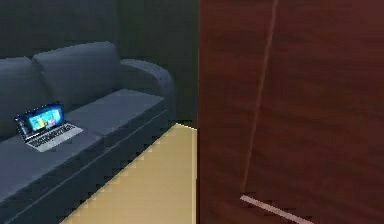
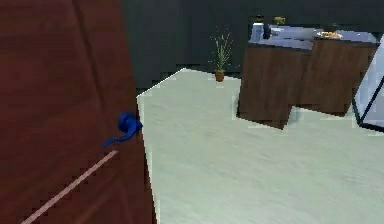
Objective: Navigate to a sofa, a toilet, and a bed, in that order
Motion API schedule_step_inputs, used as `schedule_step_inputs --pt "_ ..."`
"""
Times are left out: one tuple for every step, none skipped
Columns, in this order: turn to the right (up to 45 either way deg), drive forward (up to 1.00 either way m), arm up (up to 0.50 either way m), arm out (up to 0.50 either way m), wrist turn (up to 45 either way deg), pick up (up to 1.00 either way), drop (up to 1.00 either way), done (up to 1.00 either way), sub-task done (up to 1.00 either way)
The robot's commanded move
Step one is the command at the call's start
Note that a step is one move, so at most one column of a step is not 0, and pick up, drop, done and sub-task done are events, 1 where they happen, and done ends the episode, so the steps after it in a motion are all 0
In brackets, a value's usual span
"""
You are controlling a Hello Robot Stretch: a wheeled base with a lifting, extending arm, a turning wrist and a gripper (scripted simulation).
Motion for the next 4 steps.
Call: schedule_step_inputs --pt "-45.0 0.00 0.00 0.00 0.0 0.00 0.00 0.00 0.00" --pt "-12.0 0.00 0.00 0.00 0.0 0.00 0.00 0.00 0.00" --pt "0.0 0.40 0.00 0.00 0.0 0.00 0.00 0.00 0.00" --pt "-45.0 0.00 0.00 0.00 0.0 0.00 0.00 0.00 0.00"
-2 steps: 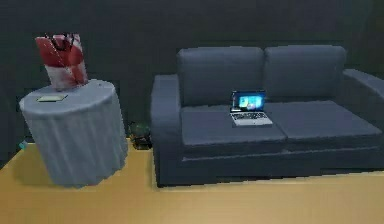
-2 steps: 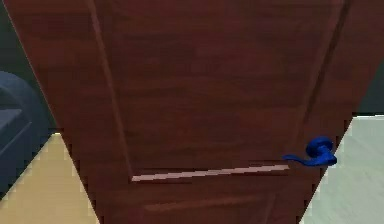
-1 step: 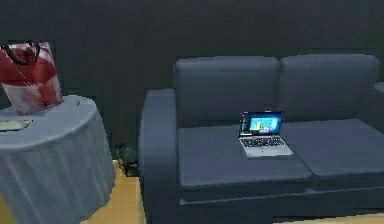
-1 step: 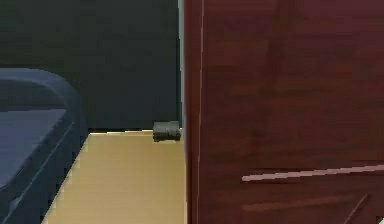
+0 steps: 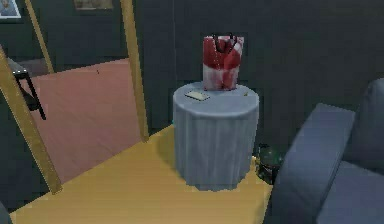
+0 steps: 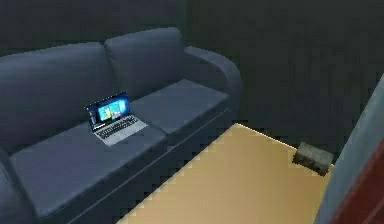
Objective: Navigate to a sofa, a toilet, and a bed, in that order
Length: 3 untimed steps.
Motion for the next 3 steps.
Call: schedule_step_inputs --pt "-9.0 0.00 0.00 0.00 0.0 0.00 0.00 0.00 0.00" --pt "0.0 0.50 0.00 0.00 0.0 0.00 0.00 0.00 0.00" --pt "-21.0 0.00 0.00 0.00 0.0 0.00 0.00 0.00 0.00"
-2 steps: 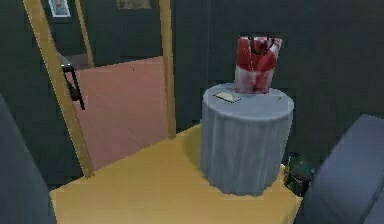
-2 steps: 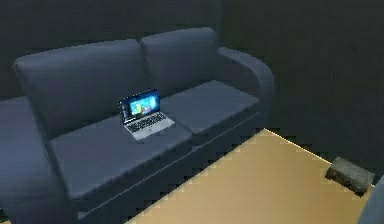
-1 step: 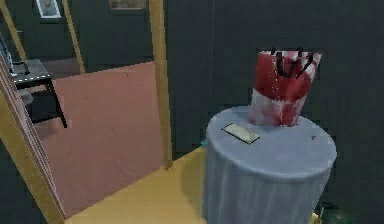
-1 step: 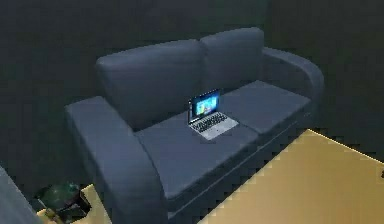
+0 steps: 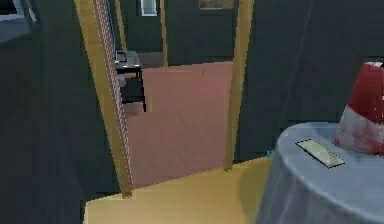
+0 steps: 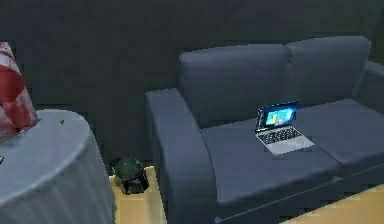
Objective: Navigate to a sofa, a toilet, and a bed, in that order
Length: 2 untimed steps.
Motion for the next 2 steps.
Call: schedule_step_inputs --pt "0.0 1.00 0.00 0.00 0.0 0.00 0.00 0.00 0.00" --pt "-12.0 0.00 0.00 0.00 0.0 0.00 0.00 0.00 0.00"
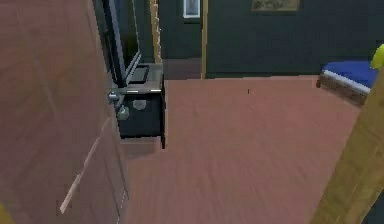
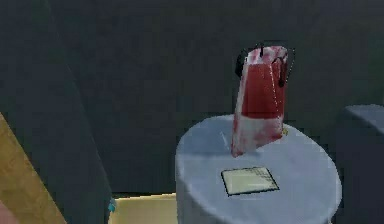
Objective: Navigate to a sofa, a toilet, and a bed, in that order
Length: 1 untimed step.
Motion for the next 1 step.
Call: schedule_step_inputs --pt "0.0 1.00 0.00 0.00 0.0 0.00 0.00 0.00 0.00"
